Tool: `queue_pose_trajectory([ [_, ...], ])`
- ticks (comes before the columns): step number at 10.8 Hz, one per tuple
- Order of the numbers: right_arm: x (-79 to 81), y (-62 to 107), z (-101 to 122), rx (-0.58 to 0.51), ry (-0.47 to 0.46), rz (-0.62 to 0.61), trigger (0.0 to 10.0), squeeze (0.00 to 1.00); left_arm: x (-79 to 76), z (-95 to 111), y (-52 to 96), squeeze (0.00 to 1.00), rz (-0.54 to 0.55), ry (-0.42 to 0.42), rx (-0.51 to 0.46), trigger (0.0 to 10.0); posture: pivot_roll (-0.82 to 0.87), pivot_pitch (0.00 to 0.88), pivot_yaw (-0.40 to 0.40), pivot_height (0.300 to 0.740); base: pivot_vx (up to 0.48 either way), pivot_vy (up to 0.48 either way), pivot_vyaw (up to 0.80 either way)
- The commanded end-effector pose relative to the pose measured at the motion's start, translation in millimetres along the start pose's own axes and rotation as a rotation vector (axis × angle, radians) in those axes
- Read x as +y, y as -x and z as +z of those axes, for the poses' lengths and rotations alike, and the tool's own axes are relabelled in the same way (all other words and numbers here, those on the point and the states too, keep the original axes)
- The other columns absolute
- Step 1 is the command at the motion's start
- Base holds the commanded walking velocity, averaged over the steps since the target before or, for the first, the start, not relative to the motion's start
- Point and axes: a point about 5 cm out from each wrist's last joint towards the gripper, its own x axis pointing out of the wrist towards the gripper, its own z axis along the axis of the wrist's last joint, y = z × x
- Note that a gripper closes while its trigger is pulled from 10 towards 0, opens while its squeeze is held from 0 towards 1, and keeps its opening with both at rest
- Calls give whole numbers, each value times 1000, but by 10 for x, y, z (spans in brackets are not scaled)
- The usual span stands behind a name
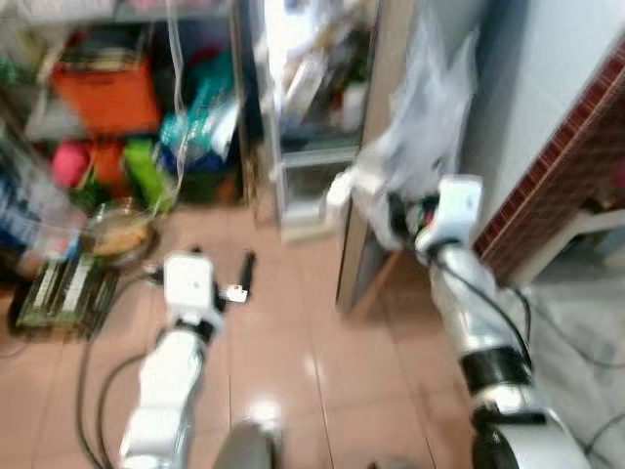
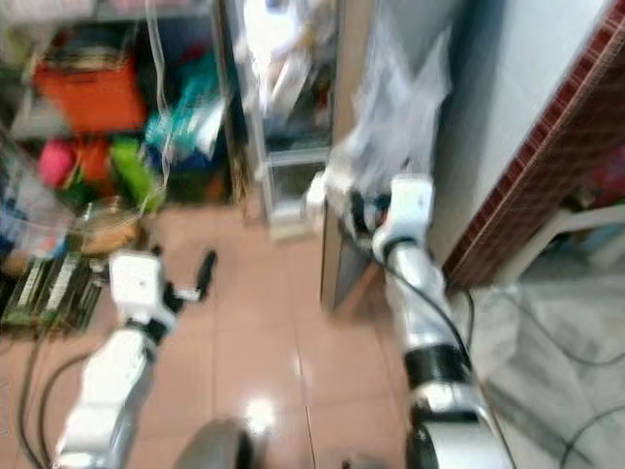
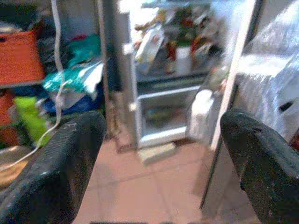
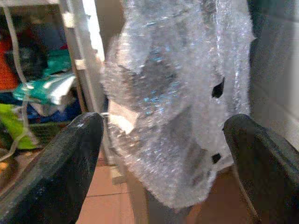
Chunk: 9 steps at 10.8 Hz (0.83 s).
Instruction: Restocking fridge
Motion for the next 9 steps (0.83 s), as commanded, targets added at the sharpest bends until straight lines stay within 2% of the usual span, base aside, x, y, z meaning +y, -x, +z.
queue_pose_trajectory([
  [1,58,-20,57,-22,-7,20,10000,0,65,-8,22,0,20,-11,3,10000,71,108,-7,740,472,0,0],
  [2,46,-8,46,-20,-4,18,10000,0,71,-9,18,0,26,-13,5,10000,72,109,-7,740,465,0,0],
  [6,13,45,15,-16,7,23,10000,0,60,6,23,0,14,1,-10,10000,67,110,-4,740,0,0,0],
  [8,37,48,30,-27,15,35,10000,0,45,19,17,0,8,3,-22,10000,65,112,-3,740,343,0,700],
  [9,39,31,39,-26,10,28,10000,0,46,21,16,0,9,4,-21,10000,67,114,-5,740,330,0,0],
])
